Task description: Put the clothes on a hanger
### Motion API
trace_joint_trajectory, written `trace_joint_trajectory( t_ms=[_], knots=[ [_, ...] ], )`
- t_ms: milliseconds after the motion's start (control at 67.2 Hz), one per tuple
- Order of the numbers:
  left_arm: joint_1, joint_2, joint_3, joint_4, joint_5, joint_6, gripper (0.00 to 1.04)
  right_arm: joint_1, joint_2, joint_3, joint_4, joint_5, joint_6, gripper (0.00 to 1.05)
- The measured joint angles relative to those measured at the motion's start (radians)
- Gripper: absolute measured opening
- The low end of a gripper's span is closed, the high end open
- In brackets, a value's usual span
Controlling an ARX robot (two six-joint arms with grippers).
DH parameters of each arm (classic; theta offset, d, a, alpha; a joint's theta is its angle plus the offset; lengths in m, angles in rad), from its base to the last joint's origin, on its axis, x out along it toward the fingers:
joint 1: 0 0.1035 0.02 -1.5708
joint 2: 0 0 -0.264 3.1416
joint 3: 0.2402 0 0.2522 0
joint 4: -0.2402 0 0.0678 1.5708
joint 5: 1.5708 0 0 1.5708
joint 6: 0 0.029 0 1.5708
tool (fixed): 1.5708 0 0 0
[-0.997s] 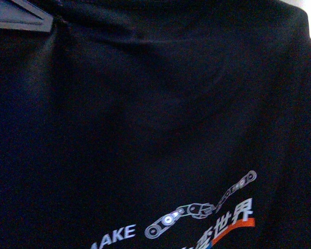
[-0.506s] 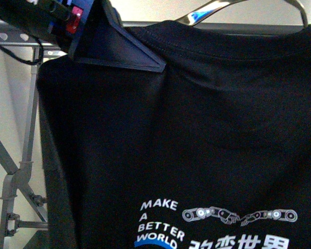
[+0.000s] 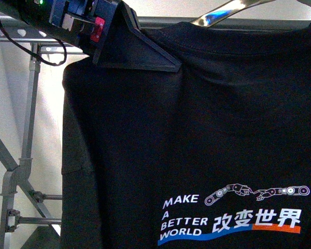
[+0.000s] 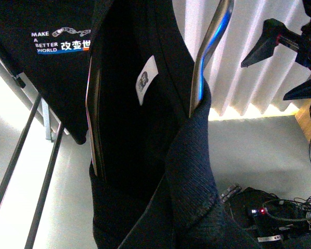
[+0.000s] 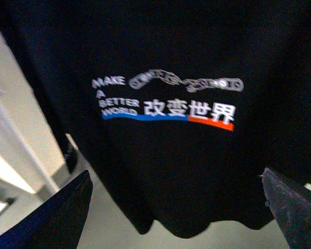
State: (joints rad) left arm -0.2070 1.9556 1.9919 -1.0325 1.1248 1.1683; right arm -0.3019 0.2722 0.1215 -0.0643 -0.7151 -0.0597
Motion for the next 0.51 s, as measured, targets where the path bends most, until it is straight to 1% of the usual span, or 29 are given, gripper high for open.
trace_joint_trajectory(
  t_ms=[30, 45, 74, 104, 119, 149, 179, 238, 312, 372, 417, 446, 461, 476, 506],
  knots=[
    [-0.003, -0.001, 0.0, 0.0, 0.0, 0.0, 0.04, -0.111, 0.104, 0.057, 0.025, -0.184, -0.027, 0.97],
    [-0.004, -0.002, 0.0, 0.0, 0.0, 0.0, 0.04, -0.137, 0.128, 0.074, 0.026, -0.226, -0.038, 0.97],
    [-0.005, -0.002, 0.0, 0.0, 0.0, 0.0, 0.04, -0.236, 0.228, 0.15, 0.019, -0.381, -0.087, 0.97],
    [-0.004, -0.002, 0.0, 0.0, 0.0, 0.0, 0.04, -0.309, 0.327, 0.231, 0.018, -0.501, -0.162, 0.97],
    [-0.003, -0.002, -0.001, 0.0, -0.001, 0.0, 0.04, -0.324, 0.352, 0.253, 0.016, -0.513, -0.171, 0.97],
    [-0.002, -0.002, -0.002, 0.0, -0.002, -0.001, 0.04, -0.357, 0.422, 0.319, 0.0, -0.574, -0.229, 0.97],
    [0.002, -0.002, -0.002, 0.0, -0.003, -0.001, 0.04, -0.378, 0.517, 0.413, -0.034, -0.624, -0.322, 0.97],
    [0.003, -0.003, -0.002, 0.0, -0.004, -0.001, 0.04, -0.381, 0.63, 0.537, -0.113, -0.63, -0.437, 0.97],
    [0.003, -0.003, -0.002, 0.0, -0.005, -0.001, 0.04, -0.362, 0.779, 0.71, -0.261, -0.615, -0.62, 0.97],
    [0.002, -0.003, -0.002, 0.001, -0.005, -0.001, 0.04, -0.328, 0.888, 0.858, -0.414, -0.594, -0.802, 0.97],
    [0.001, -0.003, -0.002, 0.001, -0.005, -0.001, 0.04, -0.293, 0.967, 0.974, -0.557, -0.574, -0.98, 0.97],
    [0.0, -0.003, -0.002, 0.001, -0.005, -0.001, 0.04, -0.278, 0.995, 1.018, -0.615, -0.562, -1.056, 0.97],
    [0.0, -0.003, -0.002, 0.001, -0.005, -0.001, 0.04, -0.263, 1.021, 1.057, -0.667, -0.547, -1.133, 0.97],
    [0.0, -0.003, -0.002, 0.001, -0.005, -0.001, 0.04, -0.255, 1.033, 1.075, -0.69, -0.54, -1.153, 0.97],
    [-0.001, -0.003, -0.002, 0.001, -0.004, -0.001, 0.04, -0.232, 1.067, 1.122, -0.744, -0.518, -1.281, 0.97]
  ],
)
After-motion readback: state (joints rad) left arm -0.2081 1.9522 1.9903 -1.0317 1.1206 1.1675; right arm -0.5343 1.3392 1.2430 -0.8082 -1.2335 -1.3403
